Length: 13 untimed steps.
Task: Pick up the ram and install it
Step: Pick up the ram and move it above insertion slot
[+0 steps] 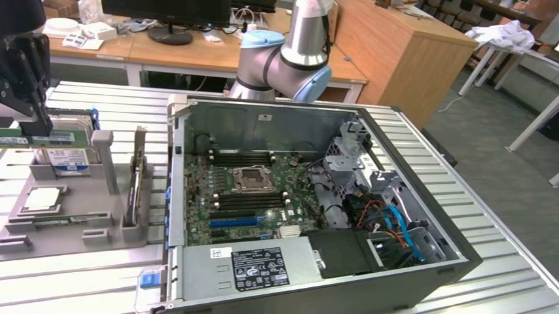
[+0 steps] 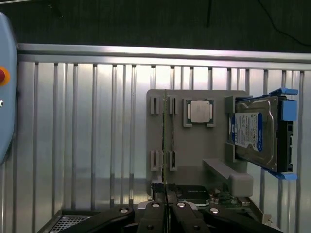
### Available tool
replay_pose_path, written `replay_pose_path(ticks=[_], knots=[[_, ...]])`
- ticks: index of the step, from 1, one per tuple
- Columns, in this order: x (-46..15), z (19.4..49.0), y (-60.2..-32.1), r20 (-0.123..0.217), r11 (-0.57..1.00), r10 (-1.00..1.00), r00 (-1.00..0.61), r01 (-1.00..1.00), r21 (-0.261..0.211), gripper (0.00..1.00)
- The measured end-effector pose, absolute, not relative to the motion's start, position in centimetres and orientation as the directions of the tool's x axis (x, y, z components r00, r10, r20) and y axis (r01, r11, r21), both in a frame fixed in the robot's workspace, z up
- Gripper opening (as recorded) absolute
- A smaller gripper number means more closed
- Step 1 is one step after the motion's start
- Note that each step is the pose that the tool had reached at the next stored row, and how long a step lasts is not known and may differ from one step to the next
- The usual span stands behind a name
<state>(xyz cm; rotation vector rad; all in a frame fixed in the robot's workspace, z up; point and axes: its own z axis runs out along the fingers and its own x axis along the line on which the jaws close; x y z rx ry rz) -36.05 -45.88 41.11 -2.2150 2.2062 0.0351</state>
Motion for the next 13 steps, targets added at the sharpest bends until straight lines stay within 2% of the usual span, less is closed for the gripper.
replay_pose_path(ticks=[13], knots=[[-33.8,41.1,-45.9,-0.027,-0.004,-1.0,0.004,-1.0,0.006,0.11]])
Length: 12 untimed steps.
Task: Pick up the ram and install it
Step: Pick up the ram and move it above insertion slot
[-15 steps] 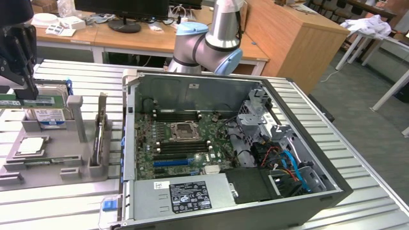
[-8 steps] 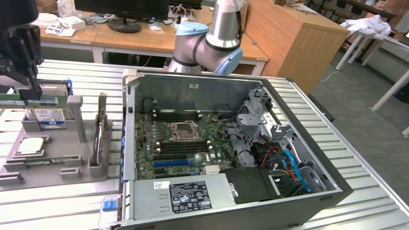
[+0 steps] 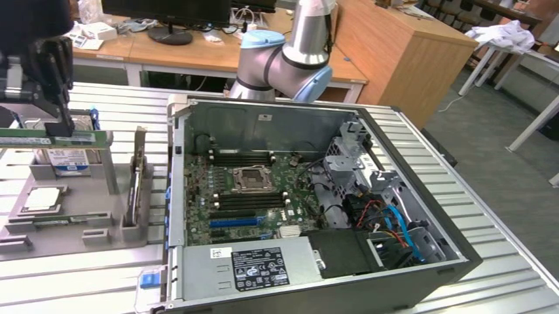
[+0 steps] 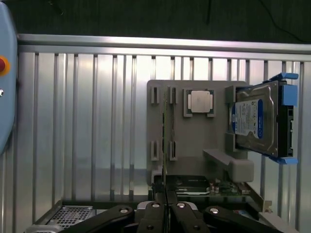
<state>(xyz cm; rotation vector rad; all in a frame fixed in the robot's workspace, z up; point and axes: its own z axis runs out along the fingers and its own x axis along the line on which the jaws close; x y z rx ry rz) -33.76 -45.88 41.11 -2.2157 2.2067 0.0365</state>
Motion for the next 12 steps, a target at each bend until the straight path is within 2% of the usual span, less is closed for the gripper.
replay_pose_path(ticks=[12], knots=[[-31.0,41.1,-45.9,-0.027,-0.004,-1.0,0.004,-1.0,0.008,0.11]])
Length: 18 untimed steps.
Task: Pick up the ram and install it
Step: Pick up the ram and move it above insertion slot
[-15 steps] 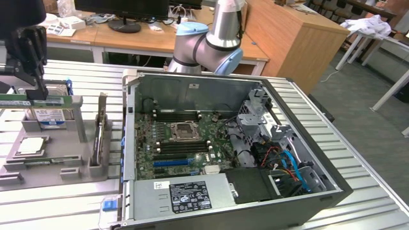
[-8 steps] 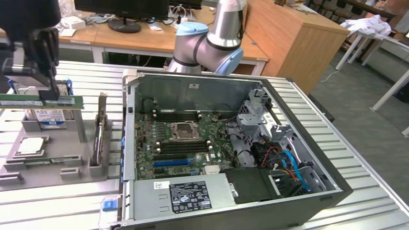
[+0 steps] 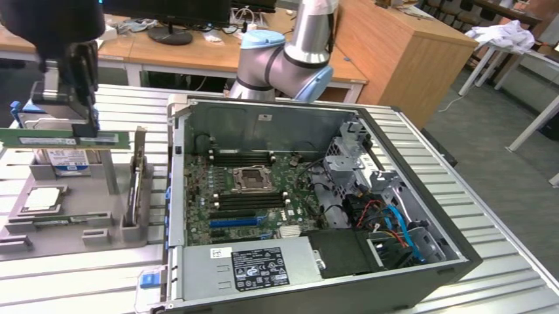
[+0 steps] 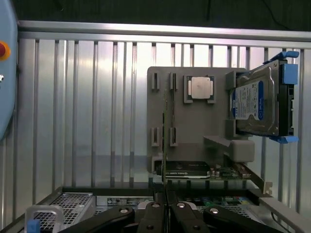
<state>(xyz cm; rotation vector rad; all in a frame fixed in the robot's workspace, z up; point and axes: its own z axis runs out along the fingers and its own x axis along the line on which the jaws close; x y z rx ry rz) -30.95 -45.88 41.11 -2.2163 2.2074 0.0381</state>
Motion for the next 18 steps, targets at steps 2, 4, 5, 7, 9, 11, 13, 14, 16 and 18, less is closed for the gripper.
replay_pose_path(ticks=[2,4,5,7,9,11,13,14,16,18], knots=[[-30.4,41.1,-45.9,-0.027,-0.004,-1.0,0.004,-1.0,0.008,0.11],[-29.8,41.1,-45.9,-0.027,-0.004,-1.0,0.004,-1.0,0.008,0.11],[-29.5,41.1,-45.9,-0.027,-0.004,-1.0,0.004,-1.0,0.008,0.11],[-29.0,41.1,-45.9,-0.027,-0.004,-1.0,0.004,-1.0,0.008,0.11],[-28.4,41.1,-45.9,-0.027,-0.004,-1.0,0.004,-1.0,0.009,0.11],[-27.8,41.1,-45.9,-0.027,-0.004,-1.0,0.004,-1.0,0.009,0.11],[-27.3,41.1,-45.9,-0.027,-0.004,-1.0,0.004,-1.0,0.009,0.11],[-27.0,41.1,-45.9,-0.027,-0.004,-1.0,0.004,-1.0,0.009,0.11],[-26.5,41.1,-45.9,-0.028,-0.004,-1.0,0.004,-1.0,0.009,0.11],[-26.0,41.1,-45.9,-0.028,-0.004,-1.0,0.004,-1.0,0.009,0.11]])
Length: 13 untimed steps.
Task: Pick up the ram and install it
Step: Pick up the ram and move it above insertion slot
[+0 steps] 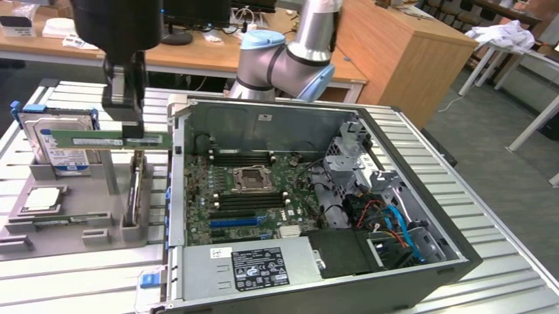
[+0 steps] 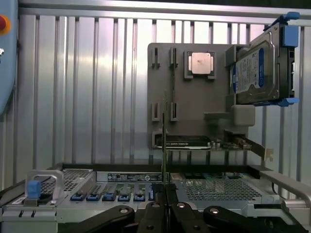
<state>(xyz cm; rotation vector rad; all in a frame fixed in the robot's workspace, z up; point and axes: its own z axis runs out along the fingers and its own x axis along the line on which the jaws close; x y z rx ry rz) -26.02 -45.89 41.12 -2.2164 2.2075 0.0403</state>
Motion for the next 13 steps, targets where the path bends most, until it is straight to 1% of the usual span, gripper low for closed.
replay_pose_path(ticks=[13], knots=[[-23.6,41.1,-45.9,-0.029,-0.004,-1.0,0.004,-1.0,0.009,0.11]])
